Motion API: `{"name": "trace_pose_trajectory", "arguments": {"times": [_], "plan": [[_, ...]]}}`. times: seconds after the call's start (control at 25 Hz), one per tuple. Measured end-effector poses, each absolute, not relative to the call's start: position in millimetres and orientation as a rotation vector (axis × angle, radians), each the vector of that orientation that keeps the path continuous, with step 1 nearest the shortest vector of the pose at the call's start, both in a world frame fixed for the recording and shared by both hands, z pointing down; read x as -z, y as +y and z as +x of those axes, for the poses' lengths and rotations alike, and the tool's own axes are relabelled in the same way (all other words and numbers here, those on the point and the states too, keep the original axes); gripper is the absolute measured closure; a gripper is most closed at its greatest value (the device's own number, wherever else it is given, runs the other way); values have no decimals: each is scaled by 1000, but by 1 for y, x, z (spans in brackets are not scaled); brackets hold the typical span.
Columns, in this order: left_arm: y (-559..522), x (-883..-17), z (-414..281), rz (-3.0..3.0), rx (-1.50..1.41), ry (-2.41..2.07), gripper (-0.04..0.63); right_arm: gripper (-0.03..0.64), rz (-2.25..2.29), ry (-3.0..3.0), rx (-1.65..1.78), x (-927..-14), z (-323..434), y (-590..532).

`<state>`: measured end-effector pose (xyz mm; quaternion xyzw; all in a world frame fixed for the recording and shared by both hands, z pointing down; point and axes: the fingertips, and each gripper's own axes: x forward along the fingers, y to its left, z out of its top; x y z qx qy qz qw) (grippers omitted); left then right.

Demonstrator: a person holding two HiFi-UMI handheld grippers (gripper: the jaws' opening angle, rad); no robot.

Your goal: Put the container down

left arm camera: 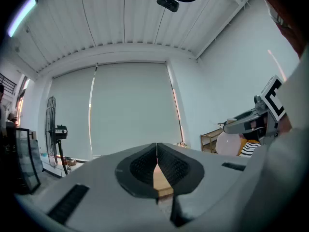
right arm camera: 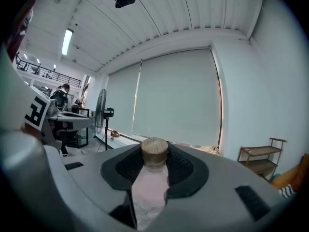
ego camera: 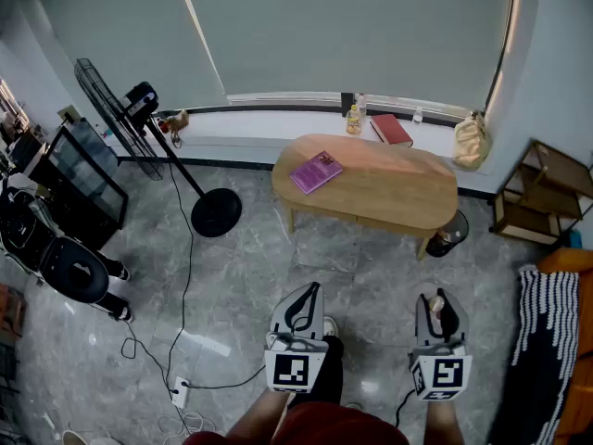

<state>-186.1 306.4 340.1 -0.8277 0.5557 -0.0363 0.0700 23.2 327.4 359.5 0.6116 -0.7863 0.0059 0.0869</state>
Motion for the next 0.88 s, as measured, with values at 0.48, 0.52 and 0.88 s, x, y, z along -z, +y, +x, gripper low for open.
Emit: {"name": "trace_pose_trajectory", "arguments": {"times": [0.48, 0.52, 0.88], "plan": [[502, -304, -137, -2520, 125, 1634, 586, 482, 1932, -2290, -38, -328, 94, 542], [508, -303, -137, -2518, 129, 1634, 586, 482, 1937, -2298, -45, -327, 95, 549], [540, -295, -144, -2464, 149, 1687, 586, 482, 1918, -2364, -56, -323, 94, 565]]}}
